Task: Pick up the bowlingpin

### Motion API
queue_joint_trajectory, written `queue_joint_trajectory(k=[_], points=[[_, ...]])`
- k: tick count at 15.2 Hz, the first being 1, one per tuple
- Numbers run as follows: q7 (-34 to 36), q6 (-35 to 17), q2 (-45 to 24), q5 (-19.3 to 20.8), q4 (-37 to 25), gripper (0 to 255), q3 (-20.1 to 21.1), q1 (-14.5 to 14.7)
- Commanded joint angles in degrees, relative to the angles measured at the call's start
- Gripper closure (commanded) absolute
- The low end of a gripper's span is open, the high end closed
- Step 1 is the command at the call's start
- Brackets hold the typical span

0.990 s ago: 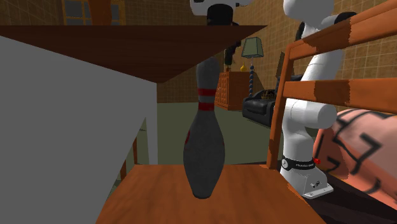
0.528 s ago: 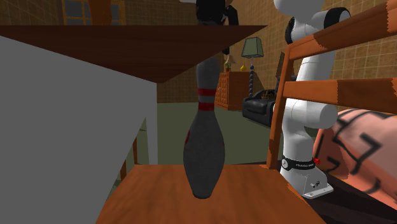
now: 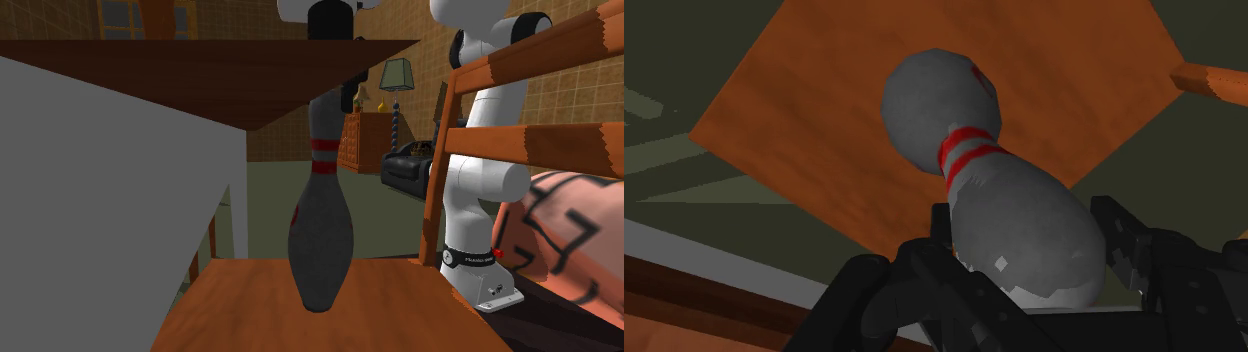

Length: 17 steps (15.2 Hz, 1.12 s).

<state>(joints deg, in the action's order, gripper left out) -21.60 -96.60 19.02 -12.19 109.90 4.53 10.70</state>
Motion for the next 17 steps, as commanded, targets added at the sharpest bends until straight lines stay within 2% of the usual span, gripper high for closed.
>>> queue_joint_trajectory(k=[1,9,17], points=[[-0.05,-0.16,0.06,-0.01,0.25,255,0.0,0.0],[-0.03,-0.15,0.0,-0.01,0.18,255,0.0,0.0],[1.07,5.97,-1.83,0.25,-7.85,255,-0.2,-0.05]])
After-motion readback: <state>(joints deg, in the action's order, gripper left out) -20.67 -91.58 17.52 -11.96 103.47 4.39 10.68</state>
